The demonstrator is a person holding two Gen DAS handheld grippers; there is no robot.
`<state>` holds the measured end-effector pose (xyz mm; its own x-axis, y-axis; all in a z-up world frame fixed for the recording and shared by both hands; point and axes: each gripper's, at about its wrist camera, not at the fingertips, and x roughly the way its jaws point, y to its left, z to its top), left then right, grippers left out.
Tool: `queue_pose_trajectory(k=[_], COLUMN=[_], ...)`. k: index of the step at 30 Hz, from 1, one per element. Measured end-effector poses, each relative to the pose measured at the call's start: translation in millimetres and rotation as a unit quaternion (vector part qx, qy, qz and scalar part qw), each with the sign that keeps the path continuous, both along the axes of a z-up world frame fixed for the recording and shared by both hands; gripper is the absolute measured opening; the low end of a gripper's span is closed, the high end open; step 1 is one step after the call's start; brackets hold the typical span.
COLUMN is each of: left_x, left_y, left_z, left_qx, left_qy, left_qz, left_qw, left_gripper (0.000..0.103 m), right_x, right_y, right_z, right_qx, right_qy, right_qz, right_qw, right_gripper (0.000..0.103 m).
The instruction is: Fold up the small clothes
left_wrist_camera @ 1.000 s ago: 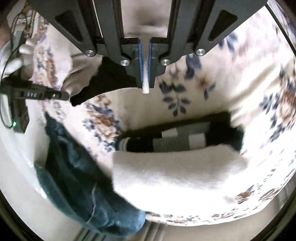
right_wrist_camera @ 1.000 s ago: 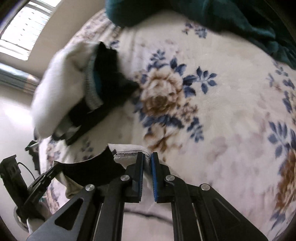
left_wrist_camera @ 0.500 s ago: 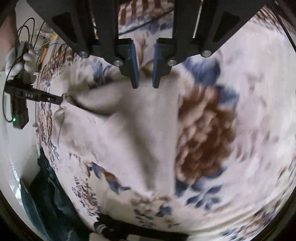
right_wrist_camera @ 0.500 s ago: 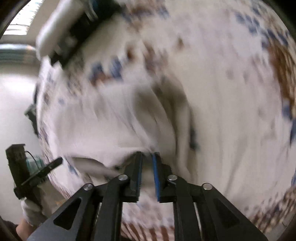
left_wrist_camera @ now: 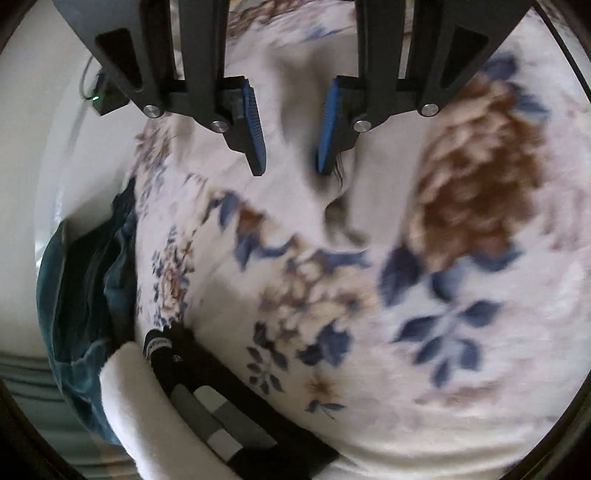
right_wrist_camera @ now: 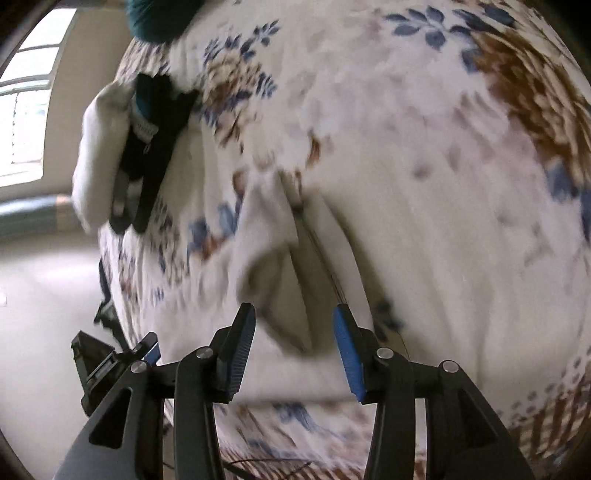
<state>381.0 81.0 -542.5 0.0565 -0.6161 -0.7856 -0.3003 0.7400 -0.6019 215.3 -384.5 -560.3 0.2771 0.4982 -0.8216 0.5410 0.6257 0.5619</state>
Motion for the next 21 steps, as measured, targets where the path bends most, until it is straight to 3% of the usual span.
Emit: queue_pose_trajectory(k=[3,4,5,6,7,10,14,18,21], left_x=[10,9,7,3,-1,-18,-41,-56,-60], left_y=[-24,-32,-34,-35,-34,-19,6,16,12], left_z=[-11,-13,-13,-11,-4,26,48,40,20], left_qx=[0.061,0.100,0.112,0.111,0.106,0.091,0.075,0.083,0.130], left_qy=[-0.002,-0.013,-0.019,-0.027,-0.042,-0.076,-0.080,-0.062,-0.061], left_qz=[-0.056,-0.076,-0.083,-0.088,-0.087,-0.075,-0.054,-0.063,-0.096], left_qw=[0.9966,0.9920,0.9901,0.9896,0.9897,0.9901,0.9924,0.9926,0.9850], left_gripper=[0.022,0.013,0.004,0.004,0.004,0.004,0.004,0.004,0.004], right_x=[22,27,30,30,33,28,9,-16,-32], right_y=[11,16,21,25,30,43,45,48,43], right_z=[-9,-15,-17,-16,-17,-7,9,19,9], right_qx=[0.009,0.009,0.004,-0.011,-0.020,-0.031,0.011,0.031,0.025], right_qy=[0.020,0.034,0.039,0.034,0.036,0.018,-0.002,0.004,0.030], right_qz=[-0.013,-0.014,-0.019,-0.026,-0.023,-0.016,-0.031,-0.037,-0.039], right_qw=[1.000,0.999,0.999,0.999,0.999,0.999,0.999,0.999,0.998], right_gripper=[0.046,0.046,0.042,0.012,0.004,0.004,0.004,0.004,0.004])
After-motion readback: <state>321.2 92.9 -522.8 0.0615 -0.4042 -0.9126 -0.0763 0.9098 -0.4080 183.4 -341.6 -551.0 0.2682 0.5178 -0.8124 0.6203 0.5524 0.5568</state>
